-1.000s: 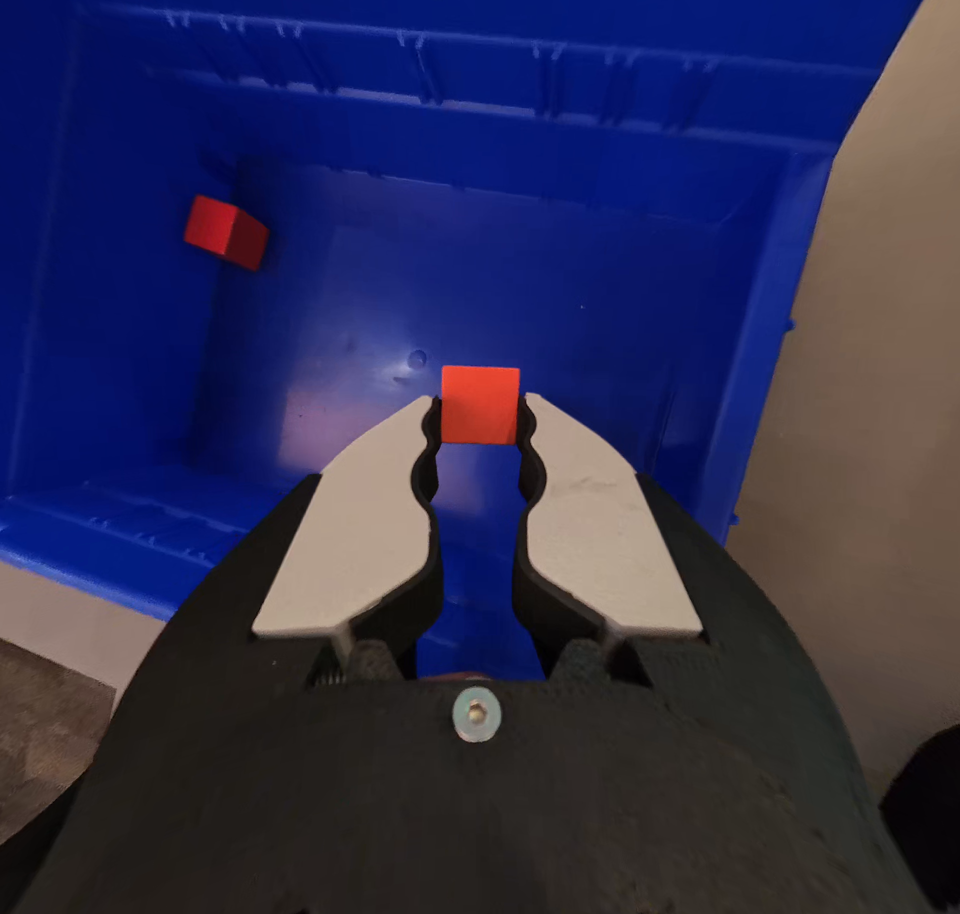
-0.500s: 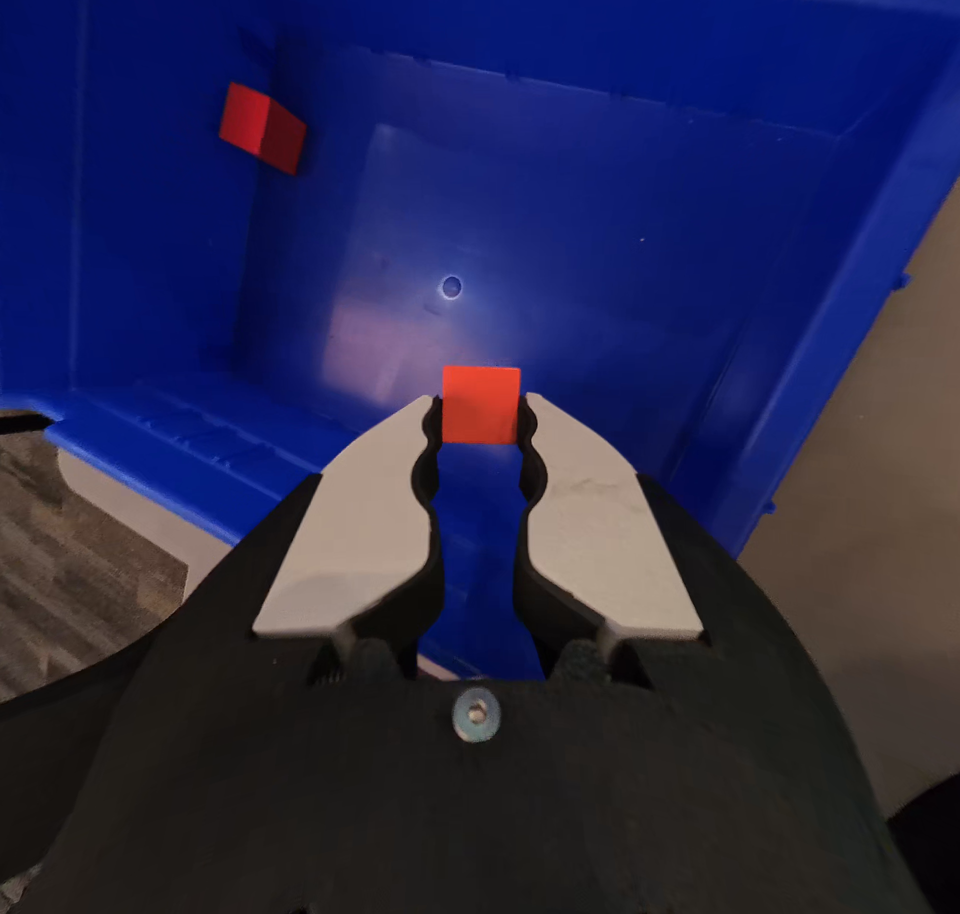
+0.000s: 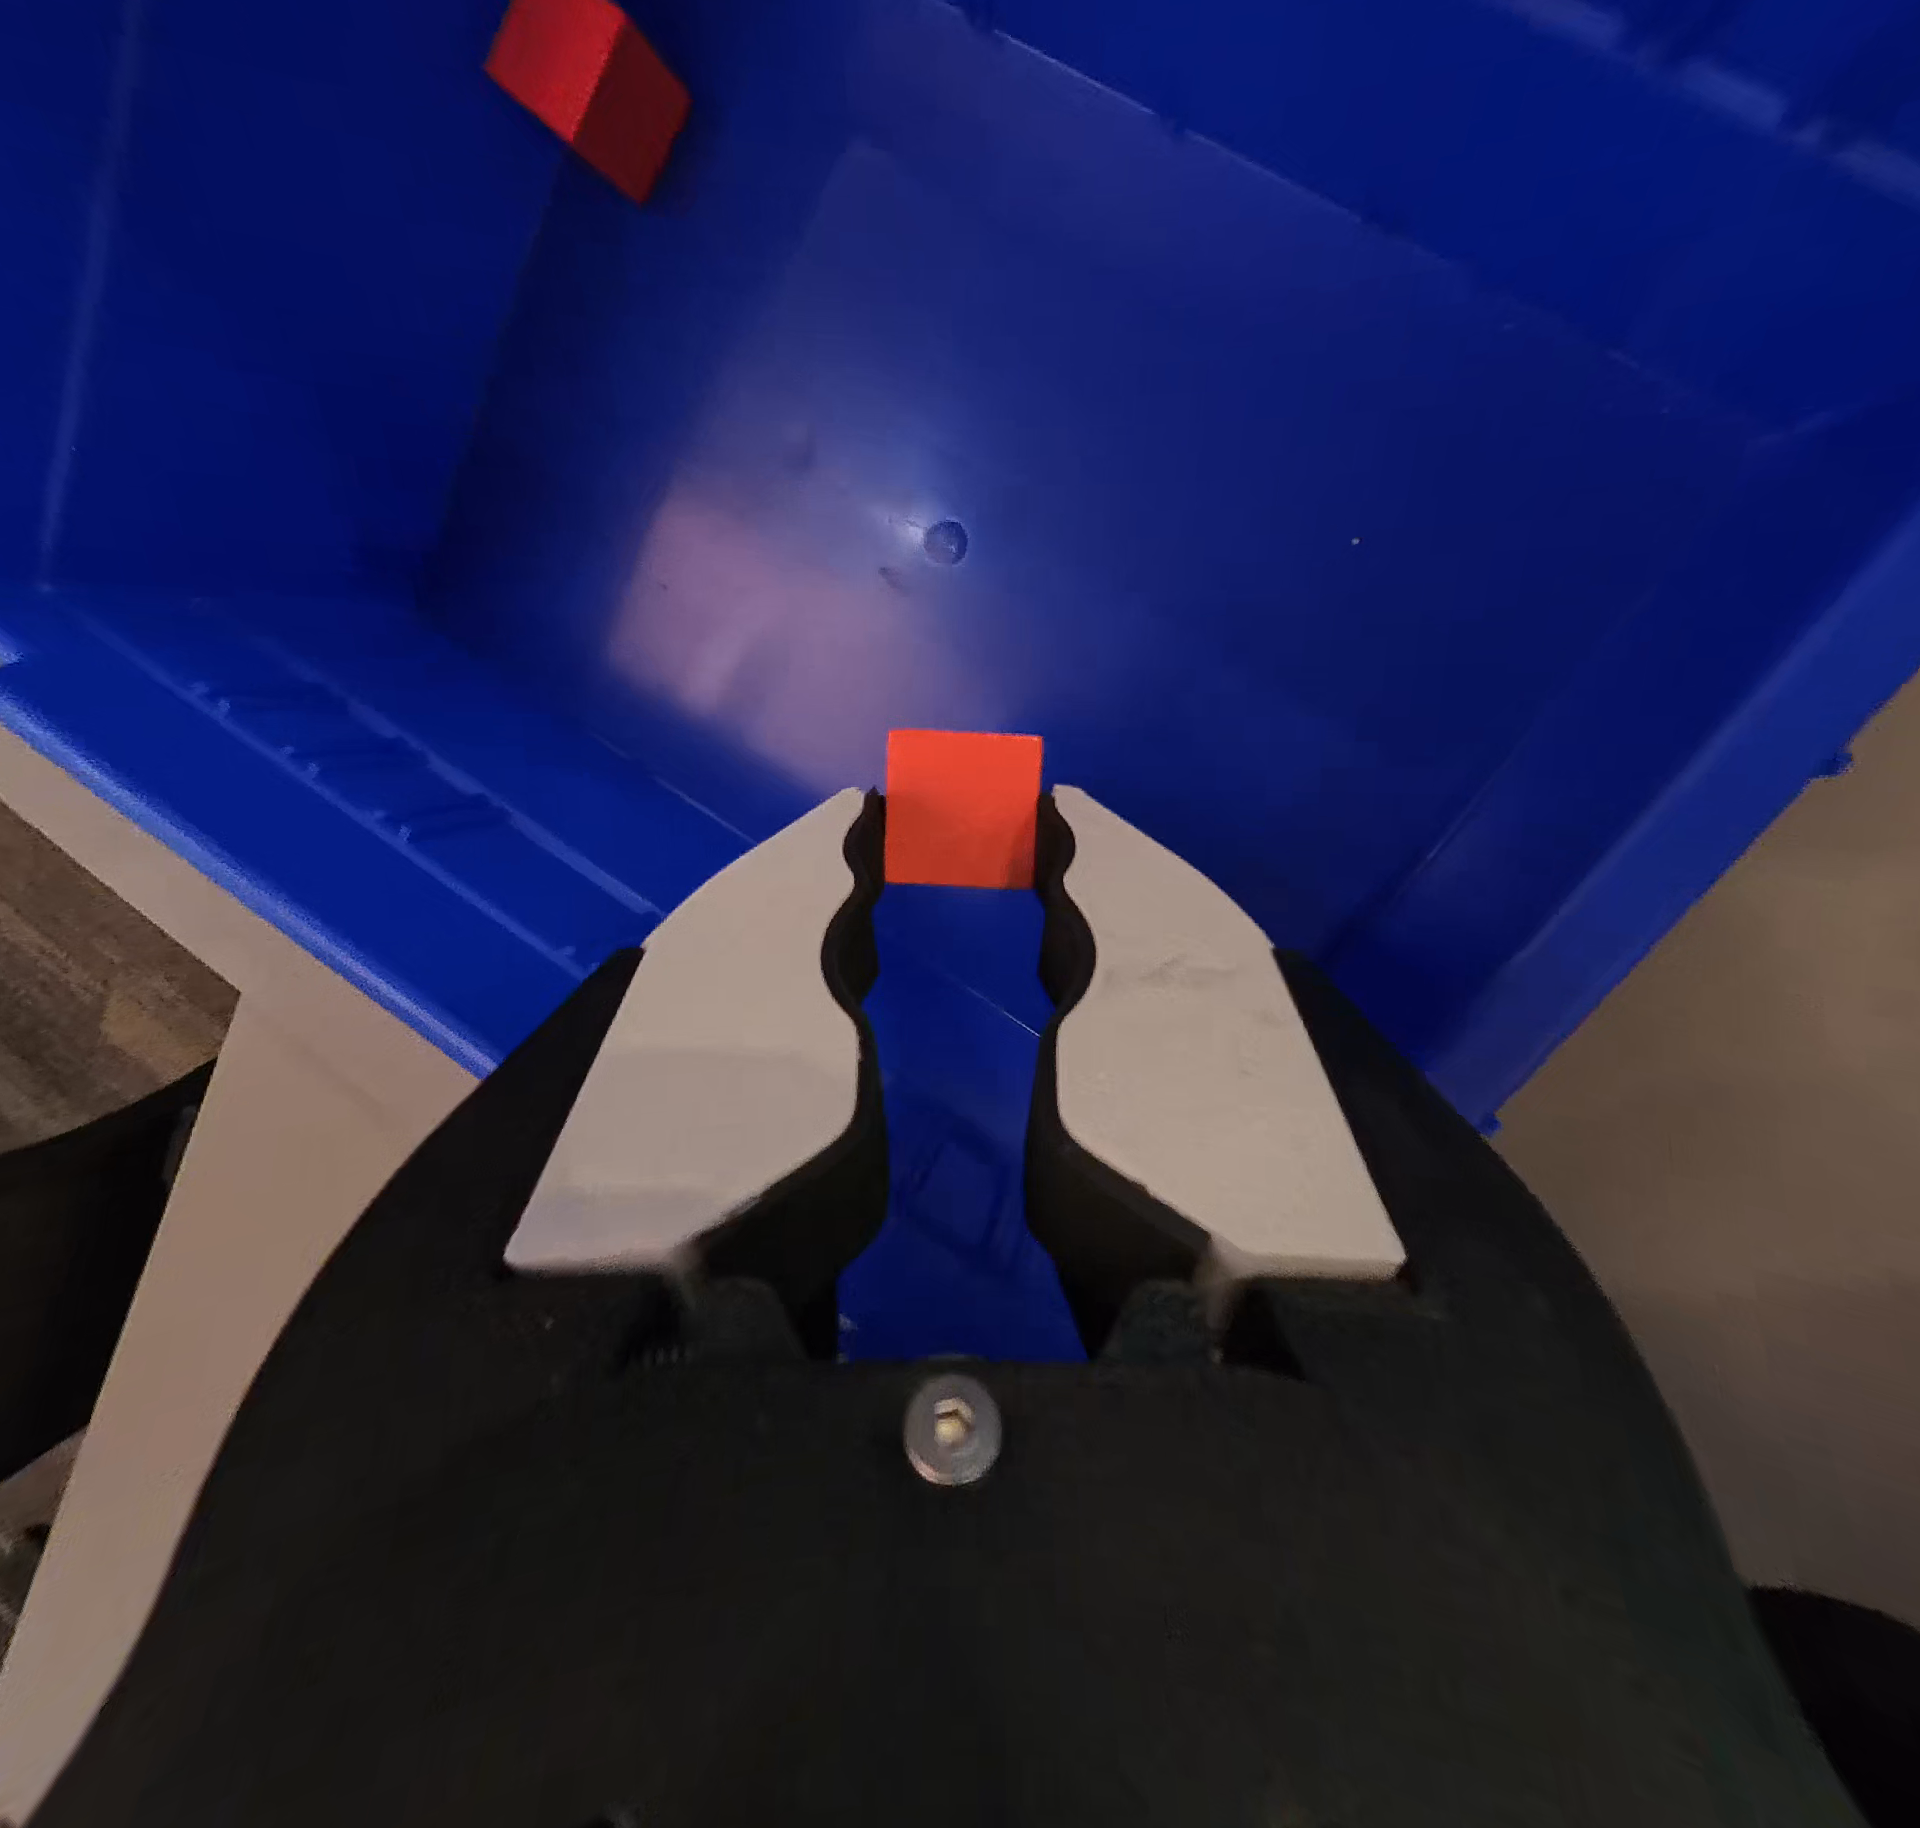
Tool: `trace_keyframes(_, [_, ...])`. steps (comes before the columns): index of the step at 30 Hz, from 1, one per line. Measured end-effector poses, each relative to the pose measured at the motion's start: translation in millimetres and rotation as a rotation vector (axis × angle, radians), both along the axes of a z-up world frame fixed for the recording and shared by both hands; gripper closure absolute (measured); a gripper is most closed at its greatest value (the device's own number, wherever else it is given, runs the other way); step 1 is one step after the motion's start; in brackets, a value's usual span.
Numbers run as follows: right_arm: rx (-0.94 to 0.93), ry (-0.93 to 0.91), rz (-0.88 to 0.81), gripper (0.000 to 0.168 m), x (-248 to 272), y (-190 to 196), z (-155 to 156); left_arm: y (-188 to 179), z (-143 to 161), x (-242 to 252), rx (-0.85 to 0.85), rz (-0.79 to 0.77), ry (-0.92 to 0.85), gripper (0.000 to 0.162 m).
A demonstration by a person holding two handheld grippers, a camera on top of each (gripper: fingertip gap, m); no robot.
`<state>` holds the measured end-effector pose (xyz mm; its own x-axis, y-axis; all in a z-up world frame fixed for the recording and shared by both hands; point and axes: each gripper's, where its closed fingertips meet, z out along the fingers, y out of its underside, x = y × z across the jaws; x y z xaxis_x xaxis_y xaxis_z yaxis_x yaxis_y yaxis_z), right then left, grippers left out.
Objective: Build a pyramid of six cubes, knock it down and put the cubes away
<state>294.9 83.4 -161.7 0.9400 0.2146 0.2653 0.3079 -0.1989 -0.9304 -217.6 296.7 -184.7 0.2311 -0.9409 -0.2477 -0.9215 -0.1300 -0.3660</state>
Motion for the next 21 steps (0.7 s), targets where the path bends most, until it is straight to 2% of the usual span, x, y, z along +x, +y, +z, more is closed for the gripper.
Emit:
trace_keyframes(1, [0.002, 0.002, 0.000, 0.079, 0.1, -0.1, 0.4, -2.1, -1.1, 1.4, 0.014, -0.002, 0.002, 0.134])
trace_keyframes(7, [0.009, 0.008, -0.002, 0.079, 1.0, -0.6, 1.6, -40.7, -0.6, 6.3, 0.012, 0.015, -0.010, 0.134])
trace_keyframes(13, [0.010, 0.011, -0.008, 0.079, 2.1, -0.7, 1.7, -89.0, -1.4, 5.2, 0.028, -0.037, 0.004, 0.134])
trace_keyframes(21, [0.007, 0.002, -0.008, 0.079, 1.6, -0.3, 0.9, -118.6, -0.6, 3.2, 0.043, -0.032, -0.014, 0.134])
